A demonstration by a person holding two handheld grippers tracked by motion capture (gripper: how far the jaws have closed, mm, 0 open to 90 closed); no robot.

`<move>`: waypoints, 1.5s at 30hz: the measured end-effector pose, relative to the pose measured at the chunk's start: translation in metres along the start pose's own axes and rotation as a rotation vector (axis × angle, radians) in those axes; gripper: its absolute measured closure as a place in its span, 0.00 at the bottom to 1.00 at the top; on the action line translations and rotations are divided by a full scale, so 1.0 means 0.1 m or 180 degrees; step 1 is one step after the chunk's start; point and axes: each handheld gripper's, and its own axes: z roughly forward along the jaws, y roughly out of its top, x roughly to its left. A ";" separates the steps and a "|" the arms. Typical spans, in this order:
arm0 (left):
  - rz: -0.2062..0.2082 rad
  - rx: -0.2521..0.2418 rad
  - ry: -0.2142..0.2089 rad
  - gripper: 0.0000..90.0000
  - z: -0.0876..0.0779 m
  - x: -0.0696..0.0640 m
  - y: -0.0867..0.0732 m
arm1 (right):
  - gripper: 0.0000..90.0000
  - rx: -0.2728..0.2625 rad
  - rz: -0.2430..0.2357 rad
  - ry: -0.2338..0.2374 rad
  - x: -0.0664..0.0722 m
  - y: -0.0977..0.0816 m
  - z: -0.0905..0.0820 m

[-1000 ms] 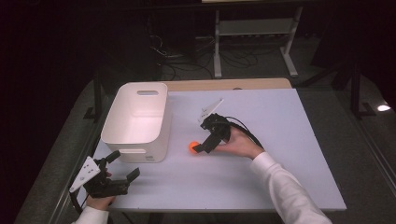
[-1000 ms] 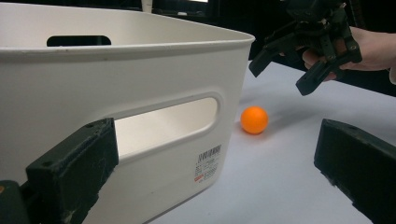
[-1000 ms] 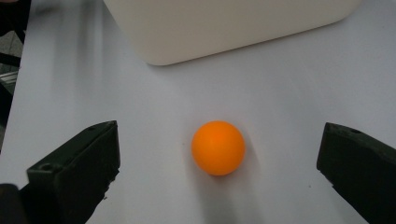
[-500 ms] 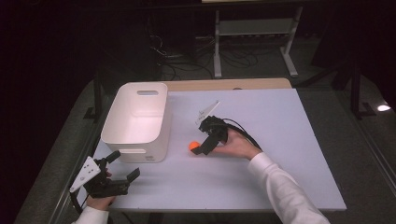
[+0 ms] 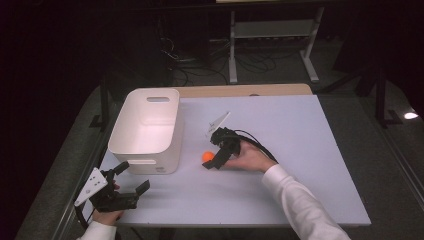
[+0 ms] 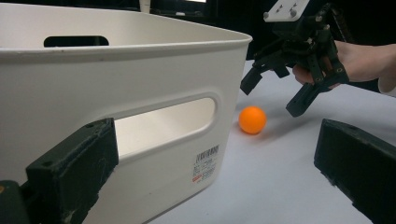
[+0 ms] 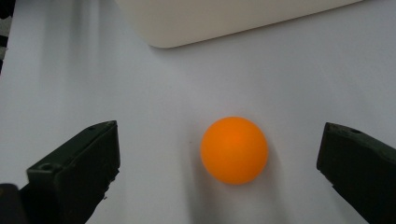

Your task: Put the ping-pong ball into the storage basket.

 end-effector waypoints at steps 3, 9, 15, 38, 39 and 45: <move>-0.0016 -0.0004 -0.0015 0.00 0.01 -0.01 0.00 | 0.00 0.0031 0.0000 -0.0015 0.00 0.00 0.04; -0.0014 0.0001 -0.0013 0.00 0.01 -0.01 -0.01 | 0.00 0.0111 -0.0019 0.0004 -0.01 -0.02 0.13; -0.0014 -0.0005 -0.0013 0.00 0.01 -0.01 -0.01 | 0.00 0.0145 -0.0017 0.0011 -0.01 -0.03 0.19; -0.0023 0.0023 0.0005 0.00 0.00 0.00 -0.01 | 0.41 0.0158 -0.0017 -0.0008 -0.07 -0.06 0.18; -0.0023 0.0030 0.0002 0.00 0.00 0.00 -0.01 | 0.43 0.0157 -0.0040 0.0022 -0.07 -0.06 0.19; -0.0002 0.0057 0.0004 0.00 -0.01 0.00 -0.01 | 0.55 0.0177 -0.0080 0.0020 -0.05 -0.05 0.17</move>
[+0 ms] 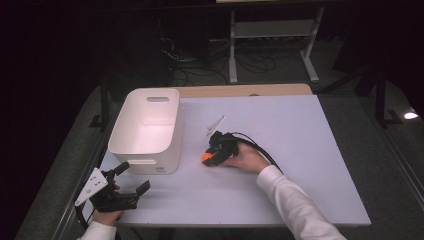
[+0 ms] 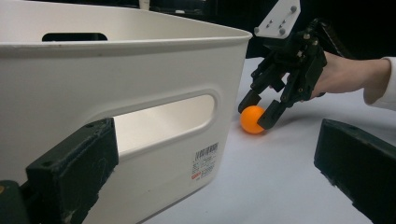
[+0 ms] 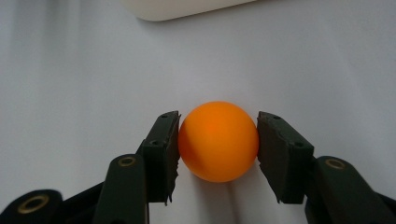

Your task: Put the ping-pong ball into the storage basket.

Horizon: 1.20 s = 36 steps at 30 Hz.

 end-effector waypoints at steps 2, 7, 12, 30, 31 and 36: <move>-0.0004 0.0006 -0.0006 0.00 0.00 0.00 0.00 | 0.55 -0.0005 -0.0003 0.0034 0.00 0.00 -0.01; -0.0014 -0.0002 -0.0004 0.00 0.01 0.00 0.00 | 0.55 -0.0017 -0.0013 0.0106 0.03 0.02 -0.04; -0.0013 0.0001 0.0002 0.00 0.01 -0.01 0.00 | 0.55 -0.0049 -0.0009 0.0137 0.05 0.04 -0.09; -0.0012 0.0001 0.0005 0.00 0.02 0.00 -0.01 | 0.55 -0.0065 -0.0026 0.0187 0.11 0.13 -0.31; -0.0013 0.0001 0.0005 0.00 0.02 0.00 -0.01 | 0.55 -0.0060 -0.0008 0.0200 0.11 0.13 -0.32; -0.0016 0.0000 0.0005 0.00 0.02 0.00 -0.01 | 0.55 -0.0075 -0.0012 0.0207 0.11 0.17 -0.39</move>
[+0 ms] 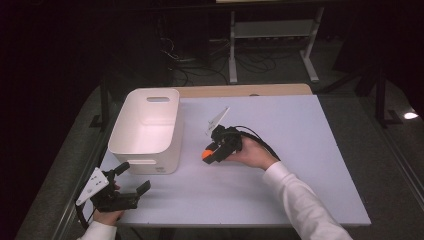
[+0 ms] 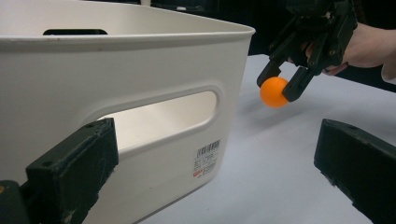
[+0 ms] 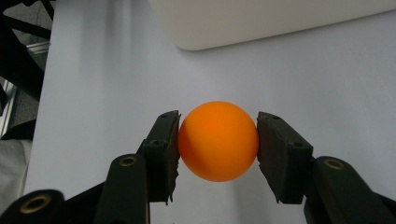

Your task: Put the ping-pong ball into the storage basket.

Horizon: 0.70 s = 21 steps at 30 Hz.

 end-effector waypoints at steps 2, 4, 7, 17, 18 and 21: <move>-0.0004 0.0004 -0.0005 0.00 0.00 0.00 0.00 | 0.55 0.0006 -0.0026 -0.0035 -0.01 0.02 -0.03; -0.0006 -0.0001 -0.0004 0.00 0.00 0.00 0.00 | 0.55 0.0013 -0.0003 -0.0006 -0.01 0.03 -0.05; -0.0014 -0.0002 -0.0005 0.00 0.00 0.00 0.00 | 0.55 0.0009 -0.0014 -0.0008 -0.01 0.06 -0.08; 0.0014 0.0025 0.0003 0.00 0.00 0.00 0.00 | 0.55 0.0003 -0.0088 0.0017 0.02 0.17 -0.17; -0.0006 0.0005 -0.0006 0.00 0.01 0.00 0.00 | 0.55 0.0005 -0.0097 0.0031 0.02 0.18 -0.17; -0.0017 0.0016 0.0001 0.00 0.01 0.00 -0.01 | 0.55 0.0028 -0.0108 0.0056 0.02 0.23 -0.19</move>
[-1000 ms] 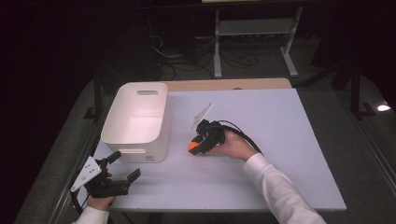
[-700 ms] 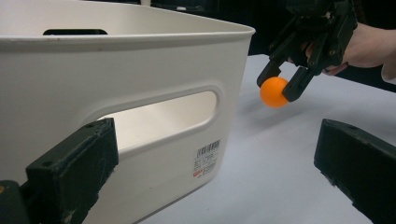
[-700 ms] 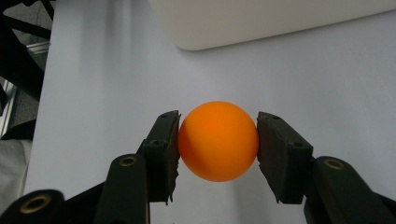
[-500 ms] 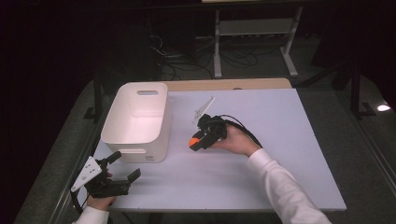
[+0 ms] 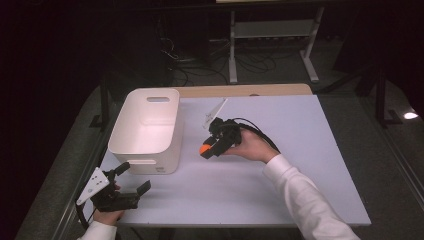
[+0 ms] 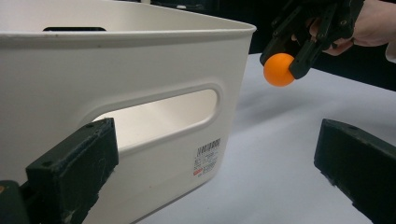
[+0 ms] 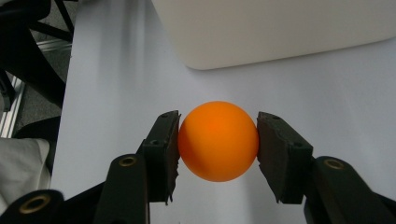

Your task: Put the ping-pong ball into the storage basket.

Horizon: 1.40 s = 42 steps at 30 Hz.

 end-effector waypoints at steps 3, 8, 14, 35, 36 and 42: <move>-0.0017 -0.0016 0.0002 0.00 0.00 0.00 0.00 | 0.55 0.0010 -0.0034 -0.0018 0.01 0.05 -0.01; 0.0019 0.0008 0.0011 0.00 -0.01 0.00 0.00 | 0.55 0.0037 -0.0111 -0.0030 0.02 0.13 -0.05; 0.0026 0.0005 0.0013 0.00 -0.01 0.01 0.00 | 0.55 0.0022 -0.0146 -0.0027 0.02 0.22 -0.11; 0.0041 0.0005 0.0020 0.00 -0.02 0.01 0.01 | 0.55 0.0048 -0.0262 -0.0046 0.06 0.46 -0.21; 0.0034 -0.0005 0.0018 0.00 -0.02 0.01 0.01 | 0.55 0.0049 -0.0279 -0.0053 0.06 0.48 -0.21; 0.0028 -0.0020 0.0012 0.00 -0.01 0.01 0.01 | 0.55 0.0060 -0.0314 -0.0065 0.07 0.55 -0.25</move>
